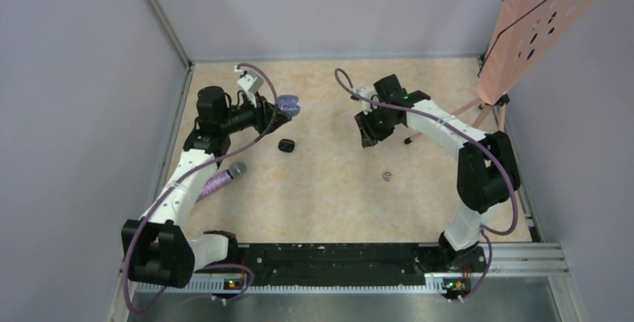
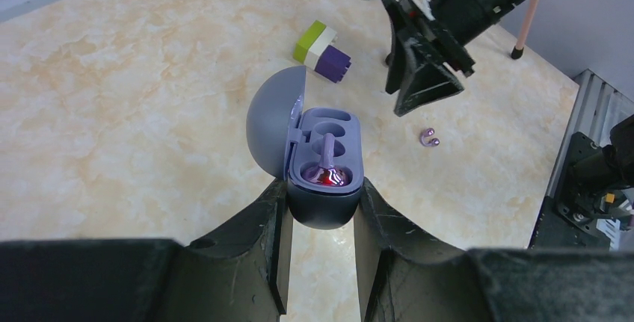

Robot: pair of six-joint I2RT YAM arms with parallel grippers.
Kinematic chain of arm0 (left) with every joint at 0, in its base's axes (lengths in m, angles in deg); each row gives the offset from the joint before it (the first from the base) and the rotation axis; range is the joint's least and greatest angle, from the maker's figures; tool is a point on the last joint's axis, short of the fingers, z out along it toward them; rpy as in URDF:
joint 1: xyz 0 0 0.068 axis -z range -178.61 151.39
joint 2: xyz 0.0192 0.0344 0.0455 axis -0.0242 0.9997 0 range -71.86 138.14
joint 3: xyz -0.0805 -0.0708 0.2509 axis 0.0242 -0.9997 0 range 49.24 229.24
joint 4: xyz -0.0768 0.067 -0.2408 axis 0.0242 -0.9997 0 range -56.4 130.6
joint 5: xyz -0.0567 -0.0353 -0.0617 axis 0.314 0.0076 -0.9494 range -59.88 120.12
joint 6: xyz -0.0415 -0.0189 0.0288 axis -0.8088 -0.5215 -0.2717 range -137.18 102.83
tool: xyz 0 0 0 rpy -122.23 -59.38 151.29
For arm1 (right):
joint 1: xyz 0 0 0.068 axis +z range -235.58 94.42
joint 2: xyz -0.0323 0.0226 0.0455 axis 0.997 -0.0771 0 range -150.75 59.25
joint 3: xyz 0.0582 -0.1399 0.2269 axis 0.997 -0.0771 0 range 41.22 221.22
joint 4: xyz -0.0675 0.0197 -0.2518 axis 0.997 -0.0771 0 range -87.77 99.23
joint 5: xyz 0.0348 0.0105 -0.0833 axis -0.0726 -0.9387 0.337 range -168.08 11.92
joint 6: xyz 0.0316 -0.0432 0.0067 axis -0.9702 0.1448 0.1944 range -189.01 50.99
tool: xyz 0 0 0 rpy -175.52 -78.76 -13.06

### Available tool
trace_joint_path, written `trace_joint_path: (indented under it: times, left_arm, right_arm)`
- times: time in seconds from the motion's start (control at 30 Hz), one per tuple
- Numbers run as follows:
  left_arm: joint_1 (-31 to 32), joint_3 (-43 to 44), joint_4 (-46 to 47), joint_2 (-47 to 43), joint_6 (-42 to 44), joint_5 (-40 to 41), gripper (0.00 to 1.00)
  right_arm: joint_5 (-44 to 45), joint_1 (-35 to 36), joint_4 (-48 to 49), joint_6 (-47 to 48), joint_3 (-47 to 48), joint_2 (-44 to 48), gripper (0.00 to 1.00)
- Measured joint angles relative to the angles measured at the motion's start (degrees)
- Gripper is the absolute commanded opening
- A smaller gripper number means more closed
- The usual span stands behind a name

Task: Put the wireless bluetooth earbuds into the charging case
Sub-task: Place the earbud at the center of the board, then pick up the earbud from the center of the board.

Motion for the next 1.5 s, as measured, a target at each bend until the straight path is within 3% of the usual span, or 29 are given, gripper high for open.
trace_joint_path:
  times: [0.1,0.2,0.37,0.63,0.93,1.5]
  left_arm:
    - [-0.98,0.33,-0.22,0.00,-0.52,-0.02,0.00]
    - [-1.84,0.79,-1.18,0.00,-0.63,0.00,0.00]
    - [-2.03,1.11,-2.38,0.00,-0.39,0.00,0.00]
    - [-2.49,1.09,-3.17,-0.15,-0.33,0.09,0.00]
    - [-3.02,0.98,-3.19,-1.51,-0.35,0.31,0.00]
    - [-3.15,0.98,-3.10,-1.53,-0.70,0.46,0.00]
  right_arm:
    - [-12.44,-4.22,-5.70,20.52,0.02,0.20,0.38]
    - [-17.97,-5.11,-15.19,42.73,0.13,-0.04,0.32]
    - [-20.02,-4.68,-25.51,60.94,6.34,-6.05,0.28]
    - [-13.05,-2.40,-27.87,67.34,10.34,-13.33,0.29]
    - [-6.60,2.03,-26.43,69.81,6.99,-13.33,0.26]
    - [-2.38,2.19,-26.10,73.00,0.35,-11.39,0.20]
